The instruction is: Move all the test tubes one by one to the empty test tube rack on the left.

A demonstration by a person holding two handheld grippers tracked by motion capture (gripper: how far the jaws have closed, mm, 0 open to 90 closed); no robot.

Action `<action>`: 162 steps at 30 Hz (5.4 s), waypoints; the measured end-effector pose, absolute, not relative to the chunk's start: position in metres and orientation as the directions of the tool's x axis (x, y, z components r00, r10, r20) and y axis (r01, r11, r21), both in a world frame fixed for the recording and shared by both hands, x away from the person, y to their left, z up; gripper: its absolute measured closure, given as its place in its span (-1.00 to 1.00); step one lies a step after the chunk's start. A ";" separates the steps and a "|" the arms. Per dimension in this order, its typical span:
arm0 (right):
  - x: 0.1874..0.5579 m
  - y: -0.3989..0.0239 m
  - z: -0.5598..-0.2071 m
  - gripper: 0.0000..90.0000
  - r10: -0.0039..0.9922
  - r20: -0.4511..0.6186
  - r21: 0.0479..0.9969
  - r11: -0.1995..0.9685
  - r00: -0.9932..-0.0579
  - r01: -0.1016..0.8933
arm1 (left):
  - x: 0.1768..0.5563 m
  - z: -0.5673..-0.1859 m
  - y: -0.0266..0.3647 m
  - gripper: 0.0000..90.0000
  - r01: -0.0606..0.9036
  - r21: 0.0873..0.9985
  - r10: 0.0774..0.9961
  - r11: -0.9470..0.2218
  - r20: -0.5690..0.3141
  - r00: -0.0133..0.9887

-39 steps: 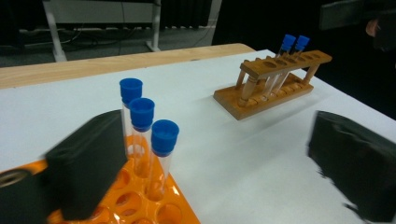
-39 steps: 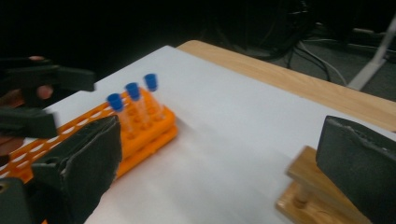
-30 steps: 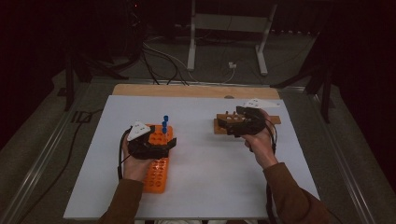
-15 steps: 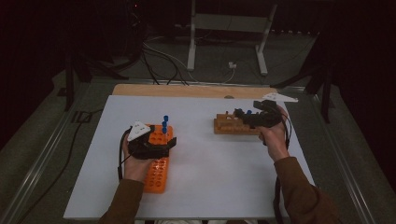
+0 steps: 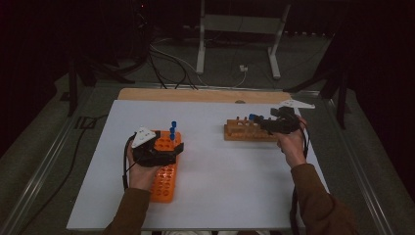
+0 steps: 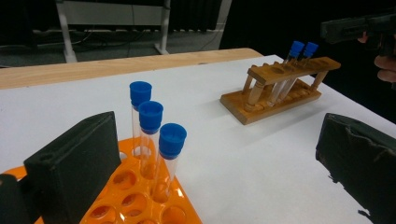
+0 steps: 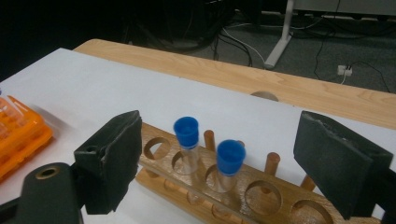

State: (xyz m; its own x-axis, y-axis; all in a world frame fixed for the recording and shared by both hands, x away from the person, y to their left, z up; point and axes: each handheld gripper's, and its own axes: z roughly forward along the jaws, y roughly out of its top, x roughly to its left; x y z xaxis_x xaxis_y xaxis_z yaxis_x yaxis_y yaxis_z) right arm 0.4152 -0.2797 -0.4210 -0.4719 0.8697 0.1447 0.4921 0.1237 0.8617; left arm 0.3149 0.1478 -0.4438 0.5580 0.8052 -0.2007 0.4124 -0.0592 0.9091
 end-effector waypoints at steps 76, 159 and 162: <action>0.418 -0.273 -0.439 0.71 0.881 0.060 0.862 0.191 -0.470 0.469 | 0.316 -0.447 0.148 -0.98 0.434 0.900 0.802 -0.047 -0.225 0.554; 0.363 -0.179 -0.395 0.71 0.662 0.091 0.891 0.279 -0.744 0.358 | 0.312 -0.441 0.136 -0.98 0.396 0.916 0.781 -0.070 -0.196 0.592; 0.361 -0.171 -0.396 0.71 0.648 0.094 0.890 0.286 -0.756 0.356 | 0.312 -0.441 0.134 -0.98 0.393 0.917 0.780 -0.073 -0.194 0.595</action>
State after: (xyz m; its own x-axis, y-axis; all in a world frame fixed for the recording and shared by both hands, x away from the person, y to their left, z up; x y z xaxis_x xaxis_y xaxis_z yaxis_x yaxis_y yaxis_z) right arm 0.3605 -0.1707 -0.3957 -0.7556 0.6484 0.0935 0.3559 0.2864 0.8896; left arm 0.3117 0.1344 -0.4414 0.5955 0.7797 -0.1935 0.3933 -0.0728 0.9165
